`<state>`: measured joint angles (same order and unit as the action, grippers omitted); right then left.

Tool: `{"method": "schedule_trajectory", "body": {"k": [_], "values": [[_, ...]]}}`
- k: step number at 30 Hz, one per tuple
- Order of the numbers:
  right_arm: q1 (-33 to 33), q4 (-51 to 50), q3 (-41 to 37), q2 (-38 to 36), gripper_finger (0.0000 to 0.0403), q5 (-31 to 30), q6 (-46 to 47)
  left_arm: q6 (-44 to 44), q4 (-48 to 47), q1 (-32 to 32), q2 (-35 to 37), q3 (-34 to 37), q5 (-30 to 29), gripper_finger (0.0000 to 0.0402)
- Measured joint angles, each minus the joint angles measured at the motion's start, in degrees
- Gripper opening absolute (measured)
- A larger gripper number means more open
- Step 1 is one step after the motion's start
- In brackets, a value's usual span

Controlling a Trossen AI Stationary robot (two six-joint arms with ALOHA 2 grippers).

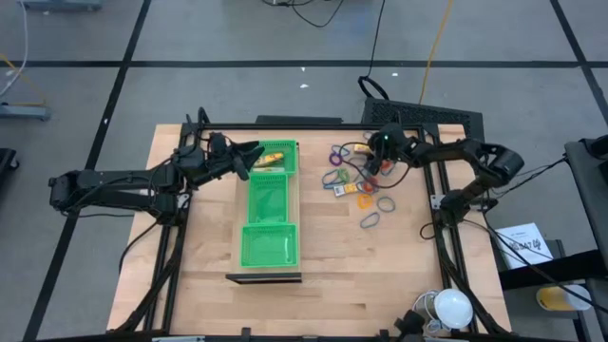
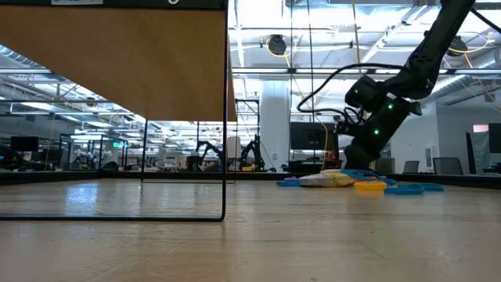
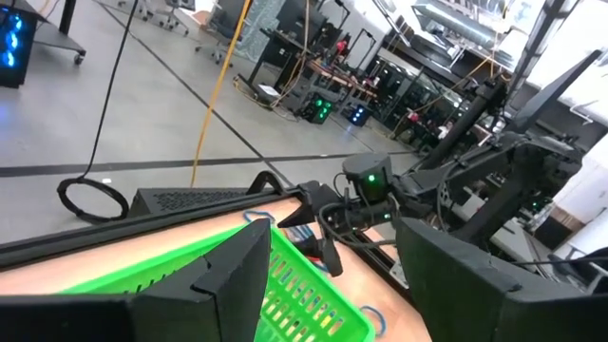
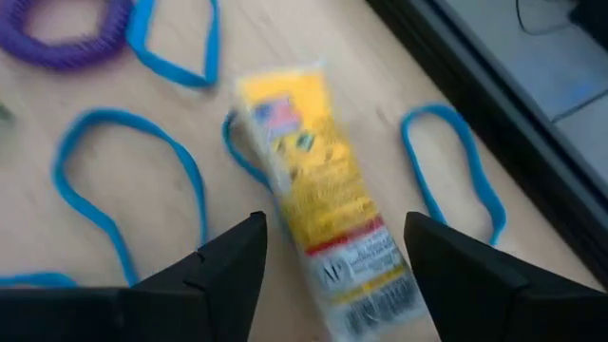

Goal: Pick & Place Office Desk Supplies
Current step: Put the yellow crayon box into the top green bin on the shelf

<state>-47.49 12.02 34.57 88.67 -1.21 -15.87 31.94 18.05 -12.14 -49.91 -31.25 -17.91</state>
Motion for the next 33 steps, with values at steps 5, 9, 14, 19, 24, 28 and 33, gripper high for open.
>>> {"method": "schedule_trajectory", "body": {"k": [5,9,14,19,24,28,33], "values": [[-0.93,-2.68,0.00,0.13,0.0229,5.51,-0.17,-0.12,-0.06,0.00,0.00,0.00,0.02,0.0239],[-0.58,-3.99,0.04,0.19,0.0216,13.41,1.20,-0.17,-0.32,0.00,0.00,0.00,0.00,0.0239],[0.12,-3.04,-0.02,0.21,0.0198,11.88,3.00,-0.17,-0.33,0.00,0.00,0.00,0.00,0.0239],[0.12,-2.53,-0.02,0.21,0.0186,11.74,4.67,-0.17,-0.31,0.00,0.00,0.02,0.00,0.0239],[0.14,-2.28,-0.42,0.19,0.0171,11.41,4.40,0.03,-0.31,0.00,0.00,0.02,0.00,0.0239],[0.16,-2.07,-1.02,0.10,0.0151,8.86,4.65,0.13,-0.31,0.00,0.00,0.02,0.00,0.0239],[0.35,-2.01,-1.20,-0.20,0.0125,8.73,4.67,0.22,-0.29,0.00,0.00,0.02,-0.02,0.0239]]}}
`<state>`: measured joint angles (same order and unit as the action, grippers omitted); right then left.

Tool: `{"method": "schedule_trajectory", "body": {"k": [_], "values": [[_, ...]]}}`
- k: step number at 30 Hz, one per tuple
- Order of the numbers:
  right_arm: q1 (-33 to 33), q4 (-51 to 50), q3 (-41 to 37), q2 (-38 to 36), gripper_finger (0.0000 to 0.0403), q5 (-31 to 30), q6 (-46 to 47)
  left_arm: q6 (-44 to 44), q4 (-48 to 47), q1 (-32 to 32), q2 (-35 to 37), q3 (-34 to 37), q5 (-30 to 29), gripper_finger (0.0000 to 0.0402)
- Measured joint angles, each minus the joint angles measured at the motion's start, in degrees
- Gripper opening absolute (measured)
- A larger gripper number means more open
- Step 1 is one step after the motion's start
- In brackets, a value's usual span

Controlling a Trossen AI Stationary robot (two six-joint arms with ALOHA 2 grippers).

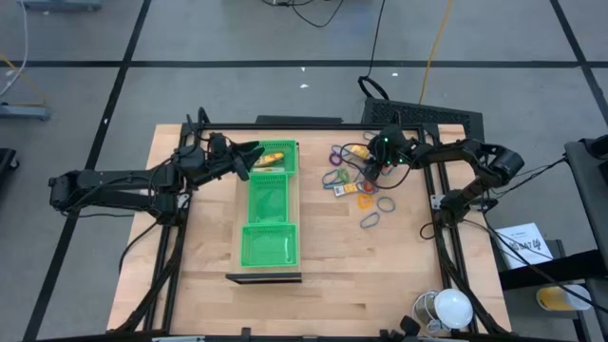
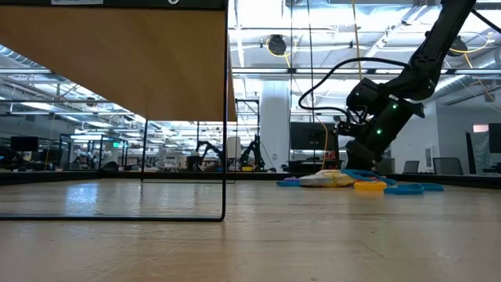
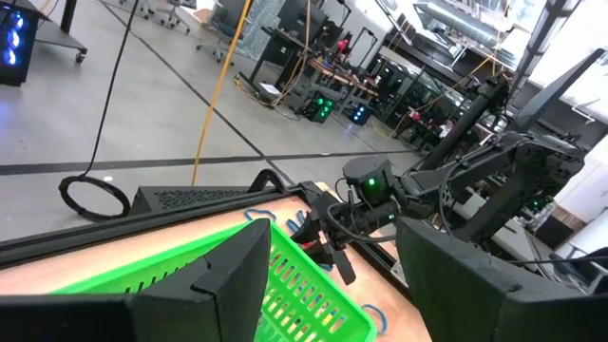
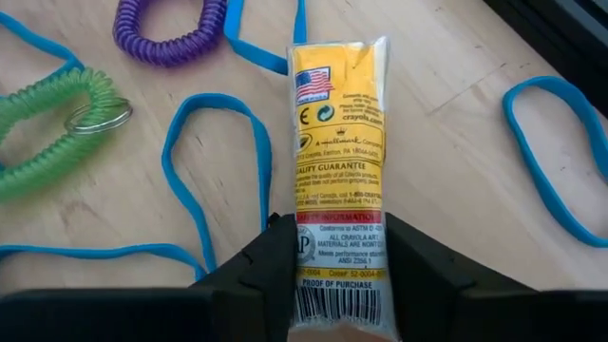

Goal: Pick & Place Office Desk Supplies
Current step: Put the yellow crayon box into the top green bin on the shelf

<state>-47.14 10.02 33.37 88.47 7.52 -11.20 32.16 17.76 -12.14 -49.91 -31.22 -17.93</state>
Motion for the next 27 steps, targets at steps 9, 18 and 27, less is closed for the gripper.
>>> {"method": "schedule_trajectory", "body": {"k": [9,18,27], "values": [[0.40,-0.32,-0.16,-7.04,0.0113,-0.08,0.55,1.06,0.04,0.00,0.00,0.00,0.00,0.0239],[0.42,-0.06,-0.11,-16.94,0.0112,0.54,8.95,1.11,0.04,0.00,0.00,0.00,-0.03,0.0239],[0.77,-0.25,-0.11,-19.25,0.0114,17.55,12.42,1.11,0.04,0.00,0.00,0.00,-0.02,0.0239]]}}
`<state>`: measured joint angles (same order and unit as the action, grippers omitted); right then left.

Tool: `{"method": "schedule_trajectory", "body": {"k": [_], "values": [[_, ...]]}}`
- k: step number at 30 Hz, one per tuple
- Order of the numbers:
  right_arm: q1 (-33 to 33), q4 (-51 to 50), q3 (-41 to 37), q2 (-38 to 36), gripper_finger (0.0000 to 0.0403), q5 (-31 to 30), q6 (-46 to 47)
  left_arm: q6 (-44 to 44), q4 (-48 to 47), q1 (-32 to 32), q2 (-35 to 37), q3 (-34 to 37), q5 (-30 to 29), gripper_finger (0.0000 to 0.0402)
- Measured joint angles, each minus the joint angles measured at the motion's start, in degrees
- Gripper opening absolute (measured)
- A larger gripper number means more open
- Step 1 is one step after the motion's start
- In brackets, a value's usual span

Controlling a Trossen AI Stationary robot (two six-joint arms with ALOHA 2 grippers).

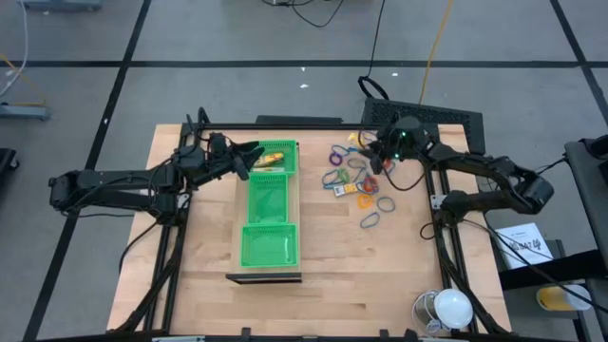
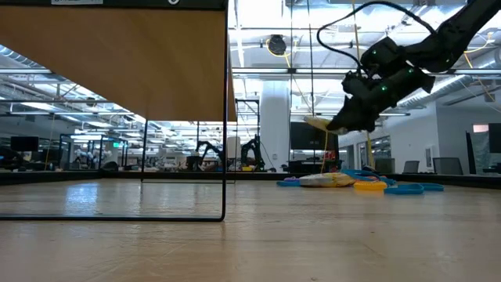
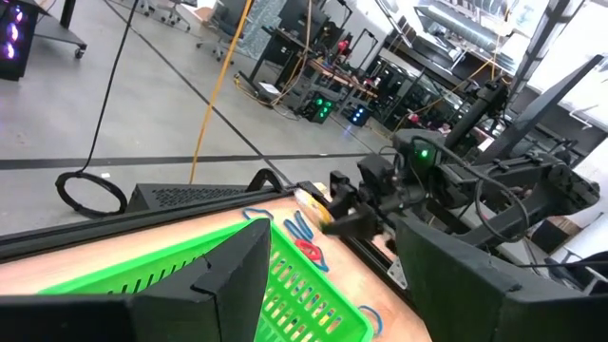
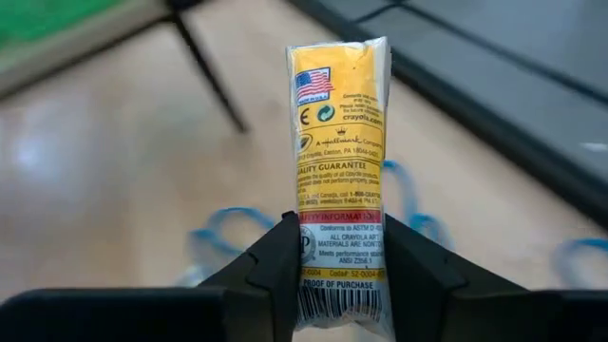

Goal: Pick & Place Office Desk Supplies
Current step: Put the yellow crayon box into the top green bin on the shelf

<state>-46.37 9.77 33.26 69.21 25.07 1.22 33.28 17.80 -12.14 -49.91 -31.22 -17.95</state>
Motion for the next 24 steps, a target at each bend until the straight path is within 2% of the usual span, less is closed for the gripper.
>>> {"method": "schedule_trajectory", "body": {"k": [3,14,24], "values": [[1.55,-0.01,0.00,0.08,0.0111,3.53,0.41,0.00,0.00,0.00,0.00,0.00,-0.03,0.0239],[11.56,2.71,0.02,0.08,0.0111,3.65,0.07,-0.02,0.00,0.01,0.00,0.00,-0.13,0.0239],[21.38,11.36,0.02,0.08,0.0112,3.69,0.06,0.49,0.02,0.00,0.00,0.00,-0.14,0.0239]]}}
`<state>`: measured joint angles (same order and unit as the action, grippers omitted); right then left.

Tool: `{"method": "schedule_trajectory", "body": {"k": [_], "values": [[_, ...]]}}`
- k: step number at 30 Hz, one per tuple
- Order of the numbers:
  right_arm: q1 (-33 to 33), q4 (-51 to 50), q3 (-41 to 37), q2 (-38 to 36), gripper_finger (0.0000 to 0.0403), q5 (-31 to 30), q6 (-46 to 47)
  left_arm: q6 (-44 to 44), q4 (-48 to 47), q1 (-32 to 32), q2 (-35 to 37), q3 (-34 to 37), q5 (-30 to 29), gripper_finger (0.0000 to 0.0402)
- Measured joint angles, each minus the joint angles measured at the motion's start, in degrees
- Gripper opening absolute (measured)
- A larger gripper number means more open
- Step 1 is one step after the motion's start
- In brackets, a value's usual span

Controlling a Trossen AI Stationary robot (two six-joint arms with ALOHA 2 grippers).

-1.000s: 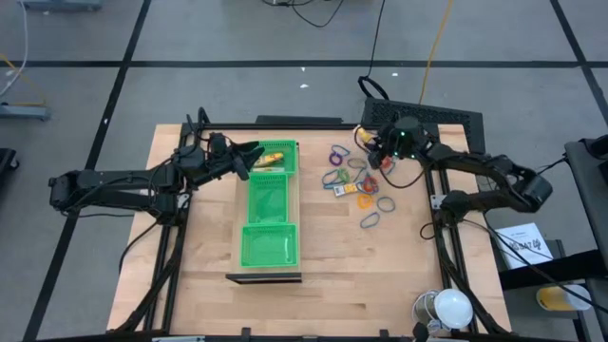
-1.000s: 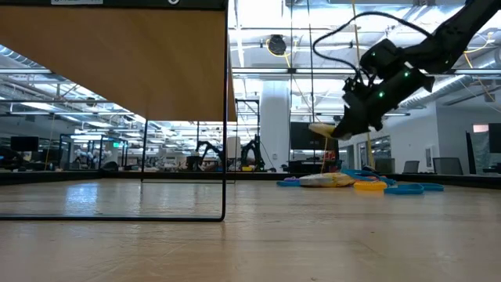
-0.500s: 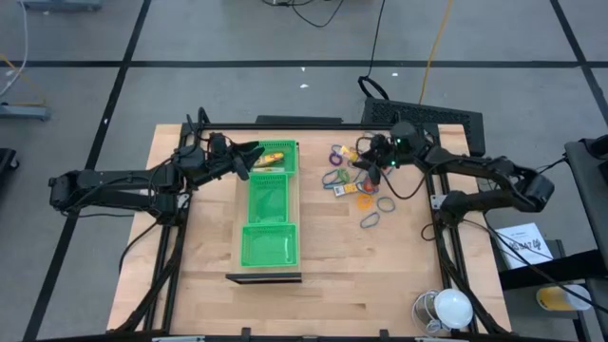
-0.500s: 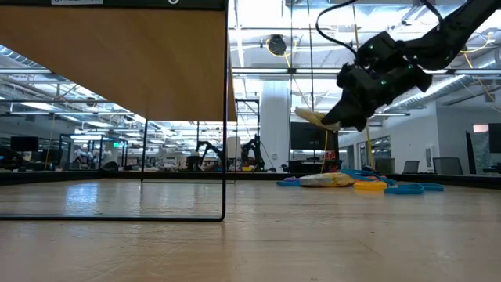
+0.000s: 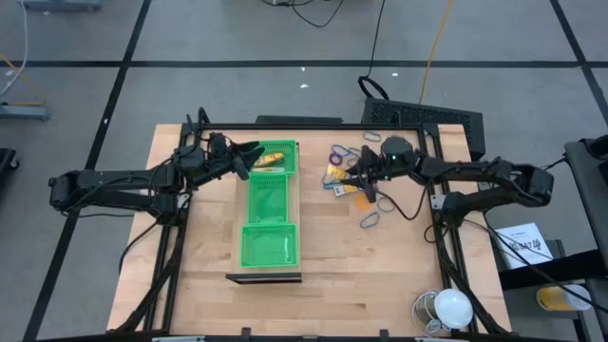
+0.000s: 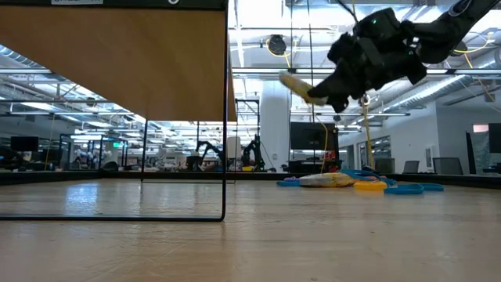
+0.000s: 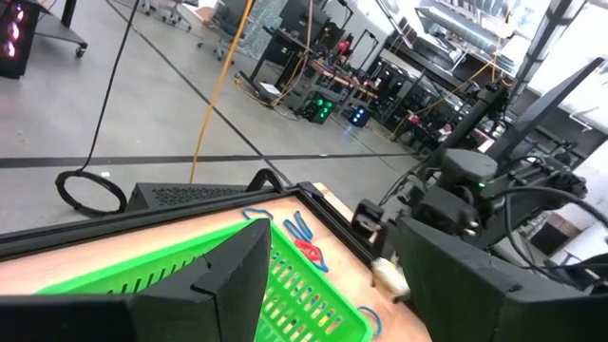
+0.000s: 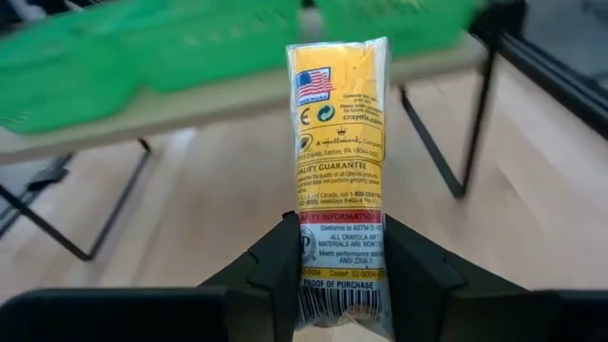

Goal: Pick & Place Office Desk Supplies
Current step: Put the yellow crayon box into the top green bin on the shelf

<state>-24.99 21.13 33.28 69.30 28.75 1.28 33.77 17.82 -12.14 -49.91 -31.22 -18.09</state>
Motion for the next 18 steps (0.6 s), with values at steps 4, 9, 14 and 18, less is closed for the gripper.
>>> {"method": "schedule_trajectory", "body": {"k": [4,9,14,18], "values": [[3.42,4.94,0.04,0.00,0.0111,-0.02,-0.01,0.98,0.64,0.00,-0.02,0.00,2.44,0.0239],[6.61,9.55,0.04,0.00,0.0113,-0.07,-0.88,-2.30,8.68,1.38,-2.07,0.00,13.58,0.0239],[8.82,14.48,0.04,0.02,0.0111,-0.14,-2.57,-5.18,20.63,5.53,-8.15,-0.02,15.46,0.0239],[10.33,18.06,0.04,0.00,0.0112,-1.39,-5.41,-2.02,21.62,7.63,-14.45,-3.38,15.32,0.0239]]}}
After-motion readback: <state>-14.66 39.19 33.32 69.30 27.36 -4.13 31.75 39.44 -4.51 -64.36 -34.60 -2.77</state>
